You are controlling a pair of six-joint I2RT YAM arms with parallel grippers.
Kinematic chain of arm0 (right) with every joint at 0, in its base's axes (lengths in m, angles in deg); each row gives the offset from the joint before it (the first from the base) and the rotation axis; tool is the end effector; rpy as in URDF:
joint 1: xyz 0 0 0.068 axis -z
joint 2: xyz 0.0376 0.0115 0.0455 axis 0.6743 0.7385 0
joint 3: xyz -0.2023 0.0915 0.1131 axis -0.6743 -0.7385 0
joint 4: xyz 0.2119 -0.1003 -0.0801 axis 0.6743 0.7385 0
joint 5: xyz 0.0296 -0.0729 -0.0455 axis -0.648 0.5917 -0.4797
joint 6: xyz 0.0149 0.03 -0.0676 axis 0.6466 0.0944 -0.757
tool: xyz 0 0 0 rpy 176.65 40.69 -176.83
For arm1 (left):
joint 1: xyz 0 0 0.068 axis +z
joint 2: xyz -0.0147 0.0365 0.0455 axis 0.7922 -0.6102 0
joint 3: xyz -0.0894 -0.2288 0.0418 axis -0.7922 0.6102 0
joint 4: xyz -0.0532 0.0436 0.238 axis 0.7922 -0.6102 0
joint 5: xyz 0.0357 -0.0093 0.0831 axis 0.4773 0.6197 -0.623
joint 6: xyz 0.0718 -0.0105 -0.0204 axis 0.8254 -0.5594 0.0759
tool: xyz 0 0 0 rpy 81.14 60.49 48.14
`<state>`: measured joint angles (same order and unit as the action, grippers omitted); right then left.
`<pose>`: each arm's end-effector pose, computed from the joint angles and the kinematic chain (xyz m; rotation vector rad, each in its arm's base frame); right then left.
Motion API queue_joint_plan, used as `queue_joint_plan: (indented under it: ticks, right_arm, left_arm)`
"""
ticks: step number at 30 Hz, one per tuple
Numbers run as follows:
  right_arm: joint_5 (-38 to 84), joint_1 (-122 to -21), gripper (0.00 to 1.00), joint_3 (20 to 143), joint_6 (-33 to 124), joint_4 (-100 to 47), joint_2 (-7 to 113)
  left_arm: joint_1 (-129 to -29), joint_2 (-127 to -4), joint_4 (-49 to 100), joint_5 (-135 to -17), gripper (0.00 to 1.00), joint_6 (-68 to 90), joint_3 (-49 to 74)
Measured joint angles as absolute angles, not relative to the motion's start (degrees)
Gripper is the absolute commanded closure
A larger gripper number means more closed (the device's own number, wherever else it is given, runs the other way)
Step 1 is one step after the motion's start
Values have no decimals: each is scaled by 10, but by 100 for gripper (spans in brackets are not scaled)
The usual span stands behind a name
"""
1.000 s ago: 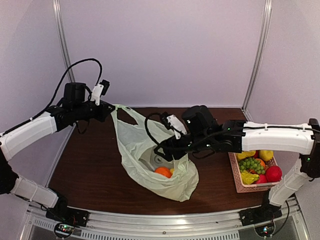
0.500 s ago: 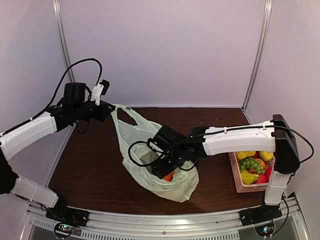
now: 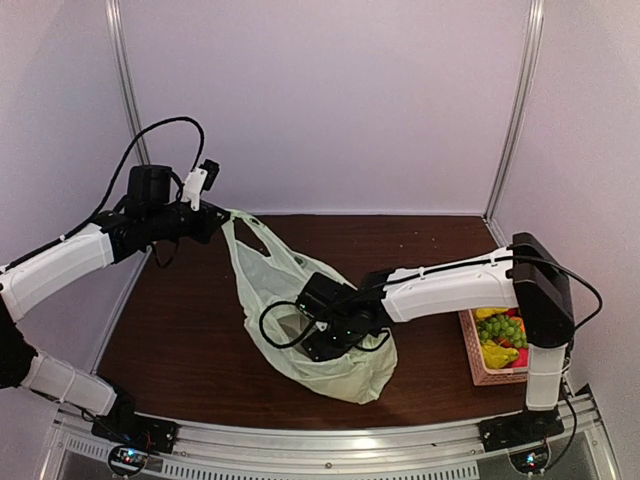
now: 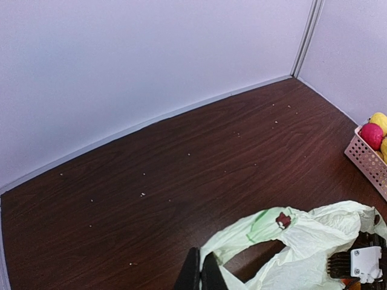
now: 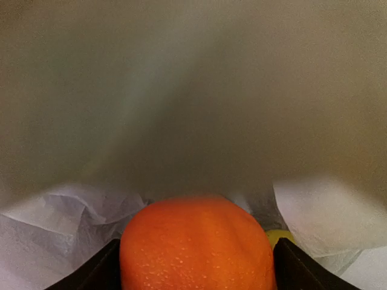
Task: Untie the knot of the plastic bag and take out the fruit
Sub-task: Pick up the fake fruit from the takeout bag.
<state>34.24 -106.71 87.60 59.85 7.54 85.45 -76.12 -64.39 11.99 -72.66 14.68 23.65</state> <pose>0.1761 0.3561 0.1350 -1.0086 2.5909 0.3189 0.2854 -0.1397 0.2936 0.4205 1.9895 -0.5515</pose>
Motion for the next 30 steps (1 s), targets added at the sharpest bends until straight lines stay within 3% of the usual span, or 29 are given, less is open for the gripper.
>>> queue_joint_plan:
  ticks: [3,7,14,21,30]
  right_arm:
    - [350,-1066,20,881,598,71,865]
    - [358,-1066,35,892,598,65,878]
    - [362,-1065,48,894,598,55,880]
    - [357,-1063,49,872,598,29,851]
    - [314,-1058,50,798,605,-88,708]
  left_arm:
    - [-761,-644,120,-726,100,147,236]
    - [-761,-644,120,-727,100,147,236]
    - [-761,-644,120,-727,100,147,236]
    - [-761,-644,120,-727,100,147,236]
    - [-761,-644,120,-727,100,147,236]
